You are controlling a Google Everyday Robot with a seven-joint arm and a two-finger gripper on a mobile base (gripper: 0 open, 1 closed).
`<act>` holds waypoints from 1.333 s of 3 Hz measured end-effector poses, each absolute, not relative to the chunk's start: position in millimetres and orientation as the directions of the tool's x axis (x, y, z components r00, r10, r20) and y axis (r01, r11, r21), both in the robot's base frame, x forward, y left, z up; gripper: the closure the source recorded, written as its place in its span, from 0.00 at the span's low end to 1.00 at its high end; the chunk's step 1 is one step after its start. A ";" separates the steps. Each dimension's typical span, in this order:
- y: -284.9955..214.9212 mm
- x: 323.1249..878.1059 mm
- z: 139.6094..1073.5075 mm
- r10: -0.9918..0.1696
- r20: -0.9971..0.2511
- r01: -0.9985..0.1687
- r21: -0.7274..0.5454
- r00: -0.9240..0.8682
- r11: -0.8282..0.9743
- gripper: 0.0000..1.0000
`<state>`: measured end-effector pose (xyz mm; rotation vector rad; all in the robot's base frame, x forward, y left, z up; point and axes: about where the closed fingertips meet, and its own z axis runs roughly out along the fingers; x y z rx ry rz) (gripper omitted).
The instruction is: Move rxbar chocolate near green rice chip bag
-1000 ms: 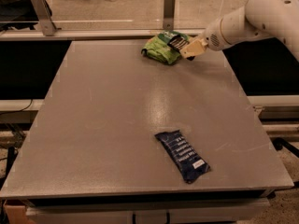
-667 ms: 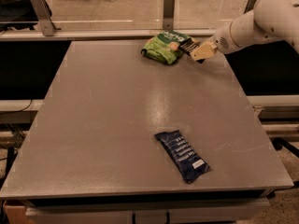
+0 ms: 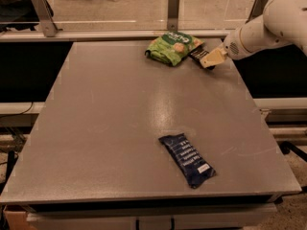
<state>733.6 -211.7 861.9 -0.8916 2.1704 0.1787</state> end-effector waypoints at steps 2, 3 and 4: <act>-198.9 744.3 848.1 -0.556 -0.689 -0.682 -0.122 -0.465 0.721 0.13; -194.7 742.2 856.0 -0.550 -0.704 -0.691 -0.116 -0.450 0.714 0.00; -206.3 723.2 882.9 -0.535 -0.727 -0.689 -0.118 -0.430 0.715 0.00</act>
Offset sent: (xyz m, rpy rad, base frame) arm 0.0176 0.0194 -0.0136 0.0079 0.0429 0.0592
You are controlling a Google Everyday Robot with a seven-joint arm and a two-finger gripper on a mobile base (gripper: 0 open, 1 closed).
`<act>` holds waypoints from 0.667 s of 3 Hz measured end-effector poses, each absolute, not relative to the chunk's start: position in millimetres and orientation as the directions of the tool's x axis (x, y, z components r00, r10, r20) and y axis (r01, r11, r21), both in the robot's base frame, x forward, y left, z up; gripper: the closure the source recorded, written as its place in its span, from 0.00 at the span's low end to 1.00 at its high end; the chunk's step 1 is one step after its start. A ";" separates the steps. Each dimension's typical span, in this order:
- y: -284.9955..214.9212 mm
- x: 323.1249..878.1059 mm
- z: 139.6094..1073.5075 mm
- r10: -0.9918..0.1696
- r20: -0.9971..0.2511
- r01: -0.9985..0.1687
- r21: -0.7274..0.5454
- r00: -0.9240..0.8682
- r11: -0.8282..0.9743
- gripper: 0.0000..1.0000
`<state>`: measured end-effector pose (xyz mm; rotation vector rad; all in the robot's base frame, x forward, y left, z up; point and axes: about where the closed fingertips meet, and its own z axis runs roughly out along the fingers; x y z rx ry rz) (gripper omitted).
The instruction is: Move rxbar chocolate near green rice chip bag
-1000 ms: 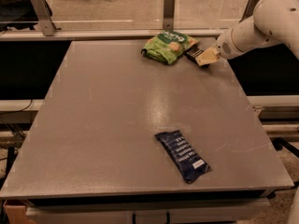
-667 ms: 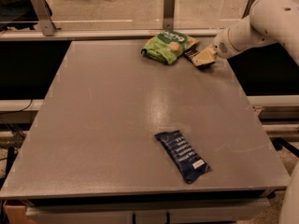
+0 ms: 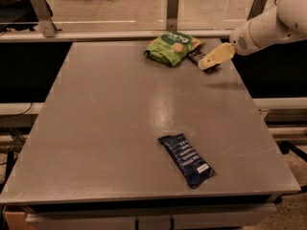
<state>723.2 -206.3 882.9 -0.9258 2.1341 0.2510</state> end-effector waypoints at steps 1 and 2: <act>-231.7 690.5 925.5 -0.515 -0.772 -0.702 -0.129 -0.372 0.700 0.00; -269.1 650.3 970.3 -0.521 -0.799 -0.711 -0.178 -0.300 0.681 0.00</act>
Offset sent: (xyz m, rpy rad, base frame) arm -0.1285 -0.1197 0.1487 0.0401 -0.2309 0.0830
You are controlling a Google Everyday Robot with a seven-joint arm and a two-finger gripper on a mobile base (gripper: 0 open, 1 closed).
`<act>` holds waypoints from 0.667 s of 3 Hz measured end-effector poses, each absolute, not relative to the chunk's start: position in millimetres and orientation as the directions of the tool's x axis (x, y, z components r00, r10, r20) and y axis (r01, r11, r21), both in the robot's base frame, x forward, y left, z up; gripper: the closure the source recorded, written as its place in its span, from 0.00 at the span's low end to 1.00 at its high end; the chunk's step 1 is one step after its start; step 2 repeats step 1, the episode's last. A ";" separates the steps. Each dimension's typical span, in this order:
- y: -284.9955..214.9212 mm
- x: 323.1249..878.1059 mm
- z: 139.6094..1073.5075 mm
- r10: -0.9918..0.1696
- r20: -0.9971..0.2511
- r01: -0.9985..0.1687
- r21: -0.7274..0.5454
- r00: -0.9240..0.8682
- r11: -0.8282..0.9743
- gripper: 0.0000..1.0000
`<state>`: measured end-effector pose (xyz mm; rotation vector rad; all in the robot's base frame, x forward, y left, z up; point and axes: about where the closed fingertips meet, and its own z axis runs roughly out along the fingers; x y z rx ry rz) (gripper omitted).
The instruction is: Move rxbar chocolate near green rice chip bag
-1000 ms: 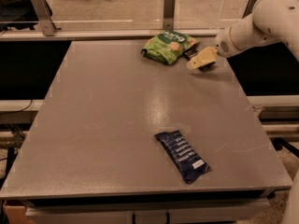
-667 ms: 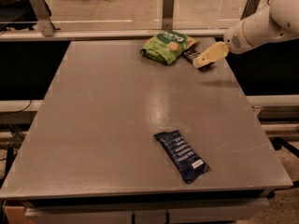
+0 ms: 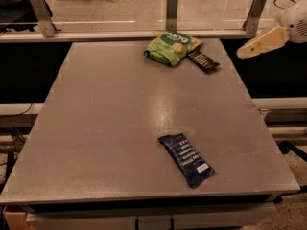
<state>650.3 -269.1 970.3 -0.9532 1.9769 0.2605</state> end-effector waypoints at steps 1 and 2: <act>-272.4 647.4 971.3 -0.524 -0.799 -0.713 -0.182 -0.294 0.677 0.00; -272.4 647.4 971.3 -0.524 -0.799 -0.713 -0.182 -0.294 0.677 0.00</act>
Offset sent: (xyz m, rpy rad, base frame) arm 0.0000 0.0000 0.0000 0.0000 0.0000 0.0000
